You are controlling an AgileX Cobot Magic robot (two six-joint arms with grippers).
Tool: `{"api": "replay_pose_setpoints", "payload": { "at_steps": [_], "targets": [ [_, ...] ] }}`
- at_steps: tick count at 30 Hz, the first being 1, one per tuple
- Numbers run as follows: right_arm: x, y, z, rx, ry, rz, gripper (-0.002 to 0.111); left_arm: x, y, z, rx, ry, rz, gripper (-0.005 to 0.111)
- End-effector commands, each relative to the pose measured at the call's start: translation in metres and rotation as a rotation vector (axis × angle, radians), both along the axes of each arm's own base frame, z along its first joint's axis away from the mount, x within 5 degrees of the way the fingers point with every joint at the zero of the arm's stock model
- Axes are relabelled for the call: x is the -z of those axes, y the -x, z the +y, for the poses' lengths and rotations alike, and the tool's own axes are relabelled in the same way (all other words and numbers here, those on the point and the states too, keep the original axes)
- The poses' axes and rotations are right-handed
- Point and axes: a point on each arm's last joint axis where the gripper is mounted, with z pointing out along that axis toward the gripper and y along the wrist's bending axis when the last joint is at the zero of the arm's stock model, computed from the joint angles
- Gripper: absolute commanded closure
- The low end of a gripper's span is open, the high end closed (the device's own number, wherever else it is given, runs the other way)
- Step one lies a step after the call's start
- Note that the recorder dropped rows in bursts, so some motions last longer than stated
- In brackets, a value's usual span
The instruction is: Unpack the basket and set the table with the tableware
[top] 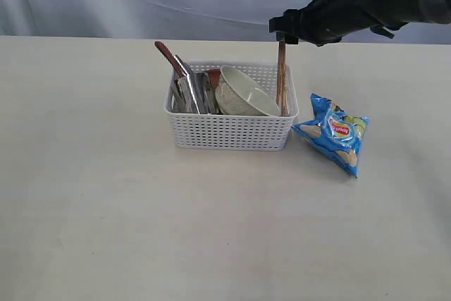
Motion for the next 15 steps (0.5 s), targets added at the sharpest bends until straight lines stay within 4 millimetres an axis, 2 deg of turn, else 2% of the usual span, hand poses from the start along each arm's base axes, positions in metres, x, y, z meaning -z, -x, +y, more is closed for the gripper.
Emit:
{"api": "replay_pose_setpoints", "payload": {
  "at_steps": [1, 15],
  "targets": [
    [-0.0026, -0.0019, -0.0021, 0.014, 0.001, -0.021, 0.048, 0.0015, -0.0002, 0.0000, -0.003, 0.005, -0.002, 0.107],
    [-0.0020, -0.0027, -0.0069, 0.031, -0.010, -0.010, 0.048, 0.0015, -0.0002, 0.0000, -0.003, 0.005, -0.002, 0.107]
  ]
}}
